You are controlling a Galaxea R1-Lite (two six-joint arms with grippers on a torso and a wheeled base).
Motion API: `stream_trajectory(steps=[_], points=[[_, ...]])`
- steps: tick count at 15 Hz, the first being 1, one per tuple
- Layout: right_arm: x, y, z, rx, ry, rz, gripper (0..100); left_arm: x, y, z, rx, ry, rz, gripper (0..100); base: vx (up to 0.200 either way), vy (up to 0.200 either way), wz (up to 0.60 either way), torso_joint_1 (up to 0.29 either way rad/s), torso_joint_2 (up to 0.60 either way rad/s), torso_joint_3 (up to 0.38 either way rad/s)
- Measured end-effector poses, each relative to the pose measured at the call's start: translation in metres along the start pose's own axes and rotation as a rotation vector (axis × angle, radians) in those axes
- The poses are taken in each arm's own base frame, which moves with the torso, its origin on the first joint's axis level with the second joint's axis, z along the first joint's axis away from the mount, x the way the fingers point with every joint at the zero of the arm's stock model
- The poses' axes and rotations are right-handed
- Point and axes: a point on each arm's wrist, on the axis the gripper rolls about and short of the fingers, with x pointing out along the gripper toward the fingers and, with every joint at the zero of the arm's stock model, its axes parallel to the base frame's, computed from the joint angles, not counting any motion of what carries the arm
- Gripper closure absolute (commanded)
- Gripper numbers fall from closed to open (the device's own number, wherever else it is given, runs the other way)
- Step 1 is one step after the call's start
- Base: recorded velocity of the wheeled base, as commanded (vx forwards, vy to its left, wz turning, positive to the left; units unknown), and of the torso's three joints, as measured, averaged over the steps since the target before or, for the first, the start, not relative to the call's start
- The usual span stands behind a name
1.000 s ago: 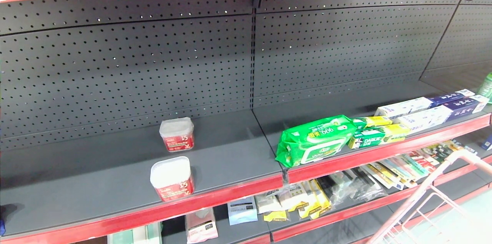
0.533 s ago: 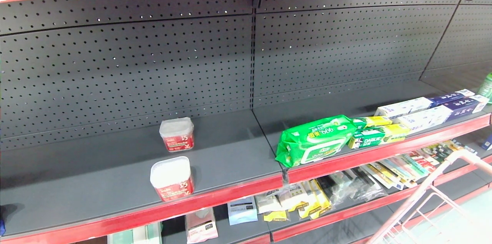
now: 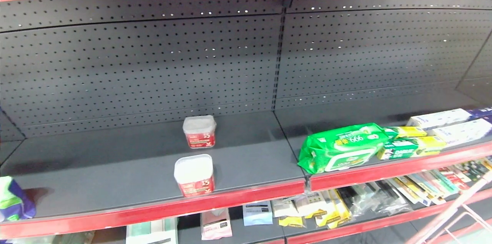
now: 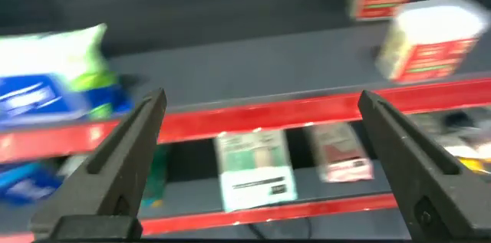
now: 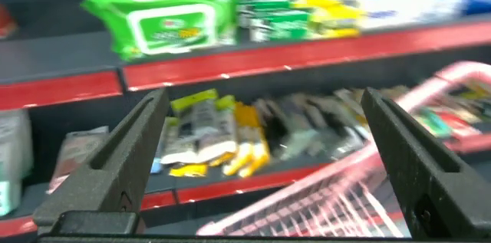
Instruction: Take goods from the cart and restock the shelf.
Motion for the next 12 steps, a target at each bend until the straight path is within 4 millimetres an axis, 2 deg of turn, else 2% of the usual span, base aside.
stream_trajectory(steps=[3,12], points=[[0.0000,0.0000,0.0000,0.000,0.000,0.000,0,0.0000,-0.0001,0.0001,0.001,0.000,-0.003,0,0.000,0.000,0.60,-0.001,0.00,0.001],[0.0000,0.0000,0.0000,0.000,0.000,0.000,0,0.0007,-0.0025,0.0011,0.007,-0.029,-0.106,0,0.000,0.000,0.00,0.000,0.00,0.000]])
